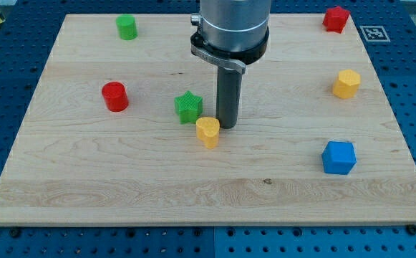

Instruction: Move the heart towards the bottom left corner

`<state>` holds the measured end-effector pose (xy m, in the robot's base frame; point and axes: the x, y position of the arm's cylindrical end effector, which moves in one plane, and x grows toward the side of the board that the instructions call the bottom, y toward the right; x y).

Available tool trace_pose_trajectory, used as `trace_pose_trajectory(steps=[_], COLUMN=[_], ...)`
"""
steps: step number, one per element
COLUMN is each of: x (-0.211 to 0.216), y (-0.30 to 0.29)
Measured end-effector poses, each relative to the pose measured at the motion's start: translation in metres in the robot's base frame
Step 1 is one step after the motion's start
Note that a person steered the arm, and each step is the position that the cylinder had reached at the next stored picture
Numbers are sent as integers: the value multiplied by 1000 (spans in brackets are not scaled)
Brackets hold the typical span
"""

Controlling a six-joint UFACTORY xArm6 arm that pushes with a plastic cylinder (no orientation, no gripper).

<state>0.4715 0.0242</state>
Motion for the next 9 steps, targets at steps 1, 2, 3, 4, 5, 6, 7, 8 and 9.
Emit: trace_pose_trajectory(steps=[1, 2, 3, 4, 5, 6, 7, 8, 9], x=[16, 16, 16, 16, 16, 18, 25, 26, 31], y=[-7, -18, -21, -36, -45, -39, 14, -39, -74])
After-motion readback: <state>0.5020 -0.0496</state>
